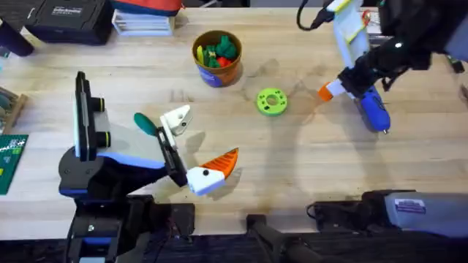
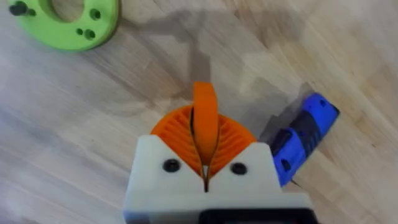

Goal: Pick up the gripper from the table and insert it into the empty holder that is missing its gripper. Then pick up a screw, insert it into the mounting hole, and use the screwdriver to tighten it. Finally, clean up the table by picking up the vegetable and placing it into the bucket.

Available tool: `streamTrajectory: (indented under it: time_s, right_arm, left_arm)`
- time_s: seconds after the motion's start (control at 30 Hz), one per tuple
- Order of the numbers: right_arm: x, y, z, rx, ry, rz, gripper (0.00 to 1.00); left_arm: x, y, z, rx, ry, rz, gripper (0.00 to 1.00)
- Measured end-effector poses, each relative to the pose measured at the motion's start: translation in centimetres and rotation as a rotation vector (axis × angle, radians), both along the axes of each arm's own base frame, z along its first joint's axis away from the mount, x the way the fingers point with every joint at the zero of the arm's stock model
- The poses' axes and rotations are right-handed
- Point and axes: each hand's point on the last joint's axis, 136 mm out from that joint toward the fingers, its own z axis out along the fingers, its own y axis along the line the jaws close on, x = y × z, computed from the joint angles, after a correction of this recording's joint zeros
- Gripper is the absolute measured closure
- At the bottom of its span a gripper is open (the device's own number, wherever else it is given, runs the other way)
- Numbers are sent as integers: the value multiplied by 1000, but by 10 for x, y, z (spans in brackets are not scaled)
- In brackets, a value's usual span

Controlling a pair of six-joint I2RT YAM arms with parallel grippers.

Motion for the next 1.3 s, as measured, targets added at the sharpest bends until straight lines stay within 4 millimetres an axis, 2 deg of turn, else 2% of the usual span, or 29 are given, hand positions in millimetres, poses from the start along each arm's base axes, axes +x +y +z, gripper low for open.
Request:
streamTrajectory:
  time_s: [0.17, 0.27, 0.4, 0.57, 0.7, 0.83, 0.97, 1.1, 1.3]
  right_arm:
    - [-4, 0, 45, 25, -134, -59, 993]
    - [-9, 1, 85, 59, -262, -113, 993]
    - [-28, 3, 133, 135, -402, -193, 993]
    - [-54, 20, 166, 303, -488, -237, 993]
    - [-67, 38, 159, 478, -495, -278, 993]
    - [-66, 62, 149, 714, -475, -334, 993]
    - [-73, 87, 127, 916, -315, -441, 993]
    - [-84, 110, 105, 1010, -106, -545, 993]
    - [-83, 145, 99, 1096, 90, -616, 993]
  left_arm:
    - [0, 0, 0, 0, 0, 0, 15]
    - [0, 0, 0, 0, 0, 0, 16]
    - [0, 0, 0, 0, 0, 0, 14]
    - [0, 0, 0, 0, 0, 0, 14]
    - [0, 0, 0, 0, 0, 0, 15]
    - [-1, 0, 0, 0, 0, -4, 15]
    - [-1, 0, 0, 0, 0, -4, 15]
    - [-1, 0, 0, 0, 0, -4, 15]
    - [-1, 0, 0, 0, 0, -4, 15]
